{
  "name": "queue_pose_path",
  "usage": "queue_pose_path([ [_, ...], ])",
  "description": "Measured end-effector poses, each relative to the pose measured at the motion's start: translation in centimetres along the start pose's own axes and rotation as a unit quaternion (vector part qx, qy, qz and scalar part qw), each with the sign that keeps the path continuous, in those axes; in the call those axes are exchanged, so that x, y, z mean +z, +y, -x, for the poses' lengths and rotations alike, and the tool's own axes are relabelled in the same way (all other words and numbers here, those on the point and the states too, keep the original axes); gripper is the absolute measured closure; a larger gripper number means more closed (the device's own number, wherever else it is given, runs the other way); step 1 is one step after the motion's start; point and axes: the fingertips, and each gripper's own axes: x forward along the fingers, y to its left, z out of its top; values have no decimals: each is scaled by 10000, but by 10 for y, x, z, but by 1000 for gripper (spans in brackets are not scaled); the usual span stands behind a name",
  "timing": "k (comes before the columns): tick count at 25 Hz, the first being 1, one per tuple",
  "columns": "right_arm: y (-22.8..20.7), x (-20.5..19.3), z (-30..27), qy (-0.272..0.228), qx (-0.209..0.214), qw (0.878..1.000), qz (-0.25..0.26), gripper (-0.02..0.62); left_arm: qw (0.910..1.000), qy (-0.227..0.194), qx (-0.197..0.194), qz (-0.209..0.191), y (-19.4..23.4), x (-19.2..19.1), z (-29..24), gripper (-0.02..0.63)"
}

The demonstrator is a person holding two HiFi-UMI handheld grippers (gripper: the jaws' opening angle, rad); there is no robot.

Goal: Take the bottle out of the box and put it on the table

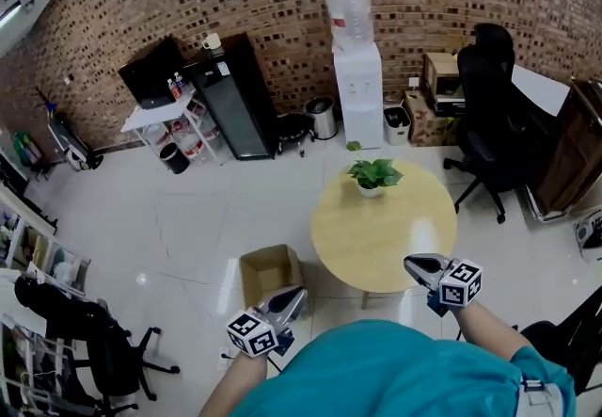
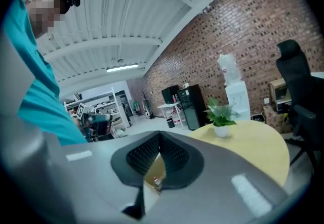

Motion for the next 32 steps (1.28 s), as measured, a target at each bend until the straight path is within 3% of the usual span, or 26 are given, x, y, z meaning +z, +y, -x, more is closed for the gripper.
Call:
queue_pose_path([
  [4,-79,-19,-7,8,595,9979,272,594,9992,62,397,-15,16,-41,-71,606],
  [9,-210,9,36,-93,1040,9945,67,593,9965,451,706,-24,-1,-54,-219,605],
  [13,-255,-55,6,-44,1379,9904,4,594,9929,530,1063,9,36,-120,-234,605],
  [17,-221,-95,-64,105,1561,9876,118,593,9926,262,1190,-3,82,-145,-169,606],
  [23,-91,-115,-205,282,1475,9882,316,592,9910,-116,1334,30,161,-147,28,606],
  [28,-20,-122,-319,575,1402,9883,184,592,9889,188,1472,54,238,-156,159,606],
  [32,-1,-97,-412,982,1558,9824,318,592,9835,386,1689,515,322,-146,201,605],
])
